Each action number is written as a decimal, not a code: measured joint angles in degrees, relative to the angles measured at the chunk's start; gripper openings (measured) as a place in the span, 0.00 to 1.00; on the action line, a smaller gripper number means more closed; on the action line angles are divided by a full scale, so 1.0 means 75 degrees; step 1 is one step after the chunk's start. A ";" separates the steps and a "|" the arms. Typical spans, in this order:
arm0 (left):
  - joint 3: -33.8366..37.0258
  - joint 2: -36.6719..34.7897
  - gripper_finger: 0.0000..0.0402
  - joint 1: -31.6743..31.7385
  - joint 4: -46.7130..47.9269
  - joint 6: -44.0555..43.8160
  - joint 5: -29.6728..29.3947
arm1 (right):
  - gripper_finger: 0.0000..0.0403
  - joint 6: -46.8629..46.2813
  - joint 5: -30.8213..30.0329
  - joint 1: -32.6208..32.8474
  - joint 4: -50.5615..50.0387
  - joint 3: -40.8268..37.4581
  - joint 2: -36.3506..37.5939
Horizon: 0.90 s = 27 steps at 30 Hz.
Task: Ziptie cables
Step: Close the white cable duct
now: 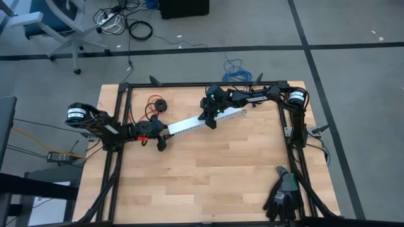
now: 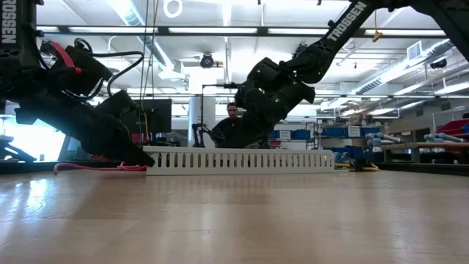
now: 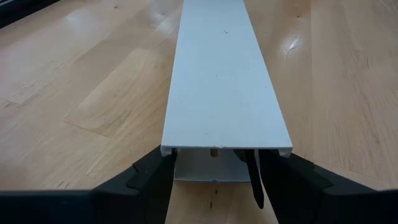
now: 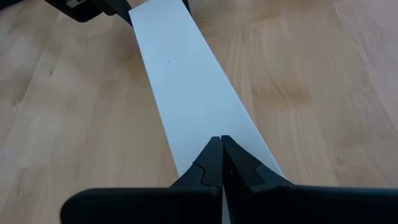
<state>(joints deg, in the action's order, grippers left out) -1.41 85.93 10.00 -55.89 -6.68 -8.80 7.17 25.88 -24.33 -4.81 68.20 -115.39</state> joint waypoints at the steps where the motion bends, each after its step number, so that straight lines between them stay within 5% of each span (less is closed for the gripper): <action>1: 0.0000 0.0000 0.56 0.0000 0.0002 0.0000 0.0001 | 0.00 0.0001 0.0007 -0.0008 -0.0012 0.0000 0.0000; 14: 0.0003 0.0003 0.56 0.0000 0.0007 -0.0109 -0.0002 | 0.00 0.0064 -0.0147 -0.0027 -0.0288 0.0020 0.0056; 19: 0.0006 0.0006 0.56 0.0000 -0.0067 -0.0162 -0.0003 | 0.00 0.0083 0.0500 -0.0064 0.0079 -0.0059 0.0370; 27: 0.0012 0.0009 0.62 0.0000 -0.0088 -0.0089 0.0001 | 0.00 0.0254 -0.0256 -0.0070 -0.0425 -0.0093 0.1053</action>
<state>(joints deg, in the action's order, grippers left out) -1.32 86.00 10.00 -56.56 -7.34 -8.80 9.08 23.96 -24.85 -8.00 67.51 -107.50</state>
